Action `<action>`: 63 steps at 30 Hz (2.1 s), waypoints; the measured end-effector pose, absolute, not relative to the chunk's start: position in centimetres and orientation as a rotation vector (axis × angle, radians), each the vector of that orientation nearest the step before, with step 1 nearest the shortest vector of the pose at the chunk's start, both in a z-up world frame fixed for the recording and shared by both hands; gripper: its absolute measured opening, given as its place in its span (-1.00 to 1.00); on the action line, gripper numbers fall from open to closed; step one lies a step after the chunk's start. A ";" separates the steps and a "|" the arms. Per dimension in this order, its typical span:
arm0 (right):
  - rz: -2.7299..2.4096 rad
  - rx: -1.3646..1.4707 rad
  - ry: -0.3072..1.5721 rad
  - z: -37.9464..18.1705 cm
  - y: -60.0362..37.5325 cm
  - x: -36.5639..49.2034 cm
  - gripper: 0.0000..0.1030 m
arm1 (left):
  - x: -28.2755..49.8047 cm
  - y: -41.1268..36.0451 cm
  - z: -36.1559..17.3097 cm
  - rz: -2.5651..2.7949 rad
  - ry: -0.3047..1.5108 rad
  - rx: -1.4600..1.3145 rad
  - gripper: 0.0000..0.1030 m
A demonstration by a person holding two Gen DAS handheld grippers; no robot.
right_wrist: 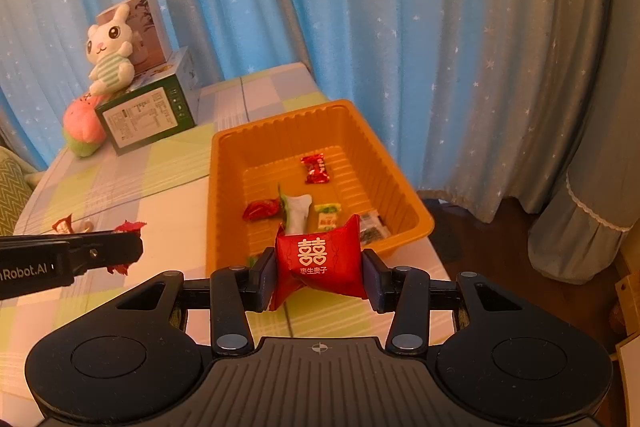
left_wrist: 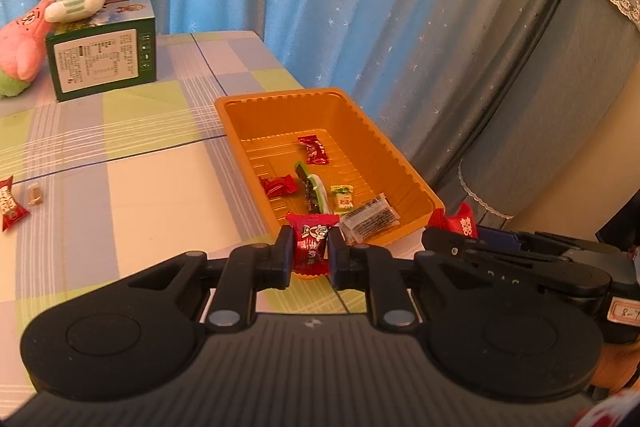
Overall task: Organize snacks
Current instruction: 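Carry both red candies toward the orange tray, then open the left tool to drop the small red candy while the right tool drops the double-happiness packet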
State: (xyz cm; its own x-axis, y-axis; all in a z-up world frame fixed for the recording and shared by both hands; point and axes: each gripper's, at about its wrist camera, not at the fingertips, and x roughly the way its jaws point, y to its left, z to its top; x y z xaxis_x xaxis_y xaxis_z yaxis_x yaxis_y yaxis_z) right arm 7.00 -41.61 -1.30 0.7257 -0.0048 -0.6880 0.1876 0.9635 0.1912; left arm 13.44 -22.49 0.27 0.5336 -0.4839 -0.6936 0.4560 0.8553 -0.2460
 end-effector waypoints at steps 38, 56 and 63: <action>-0.127 0.226 0.792 -4.4 -45.4 13.7 -0.13 | 20.7 -27.9 -5.1 -0.571 0.914 -0.009 -0.46; -0.054 0.314 0.780 -3.7 -44.8 16.1 0.00 | 18.8 -21.7 -3.8 -0.464 0.873 -0.059 -0.13; -0.086 0.379 0.776 -3.5 -45.3 15.4 0.29 | 17.7 -19.8 -3.1 -0.427 0.859 -0.065 -0.06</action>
